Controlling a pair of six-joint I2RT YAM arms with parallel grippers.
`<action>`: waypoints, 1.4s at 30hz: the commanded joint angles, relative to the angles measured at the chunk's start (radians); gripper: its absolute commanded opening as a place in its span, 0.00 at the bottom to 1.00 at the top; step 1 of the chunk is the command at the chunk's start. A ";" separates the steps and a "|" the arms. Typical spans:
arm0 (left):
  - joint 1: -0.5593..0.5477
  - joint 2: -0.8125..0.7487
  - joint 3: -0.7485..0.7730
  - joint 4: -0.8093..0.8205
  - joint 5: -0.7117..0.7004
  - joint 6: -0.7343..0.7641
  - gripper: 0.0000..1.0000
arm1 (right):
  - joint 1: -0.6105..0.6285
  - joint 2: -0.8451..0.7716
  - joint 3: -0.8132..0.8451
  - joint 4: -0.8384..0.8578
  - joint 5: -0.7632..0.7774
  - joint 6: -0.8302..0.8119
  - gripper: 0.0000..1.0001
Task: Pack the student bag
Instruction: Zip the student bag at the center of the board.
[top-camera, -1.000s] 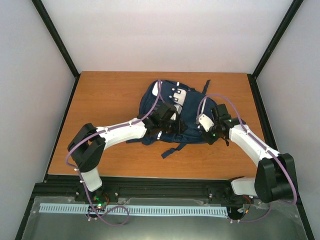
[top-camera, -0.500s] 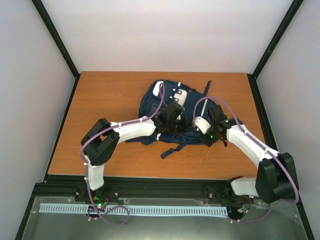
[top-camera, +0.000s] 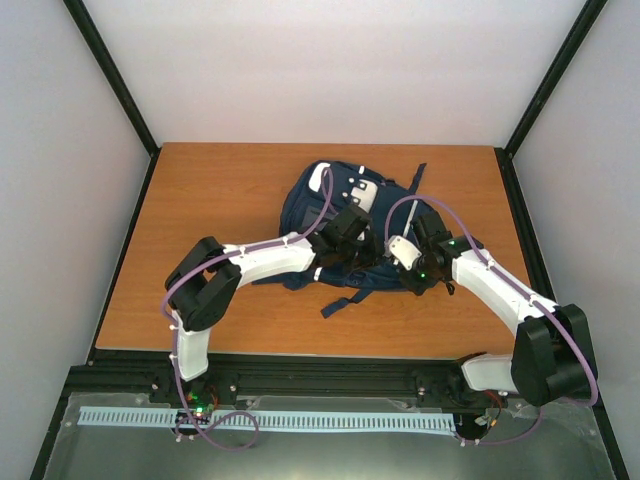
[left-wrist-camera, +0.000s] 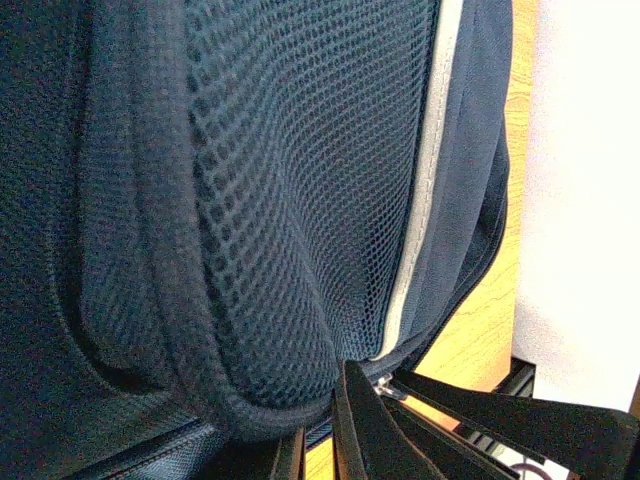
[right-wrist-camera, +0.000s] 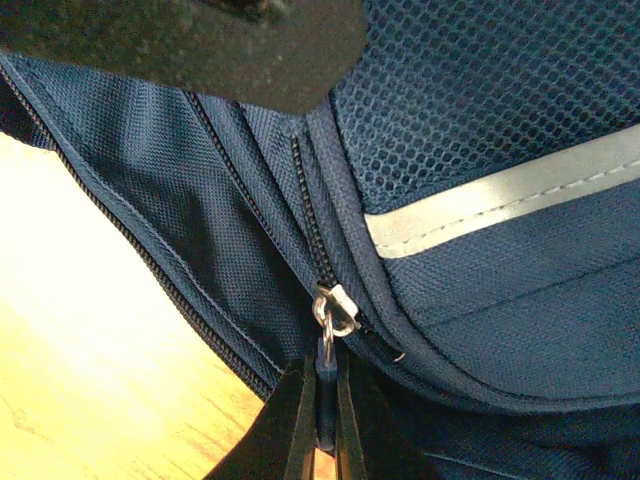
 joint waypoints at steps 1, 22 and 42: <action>0.011 -0.057 0.003 -0.010 -0.102 0.062 0.01 | 0.013 -0.019 0.010 -0.105 0.014 -0.023 0.03; 0.082 -0.281 -0.242 -0.025 -0.129 0.238 0.01 | -0.078 0.011 0.014 -0.121 0.124 -0.073 0.03; 0.097 -0.507 -0.389 -0.267 -0.148 0.462 0.01 | -0.106 0.202 0.187 -0.073 0.195 -0.214 0.03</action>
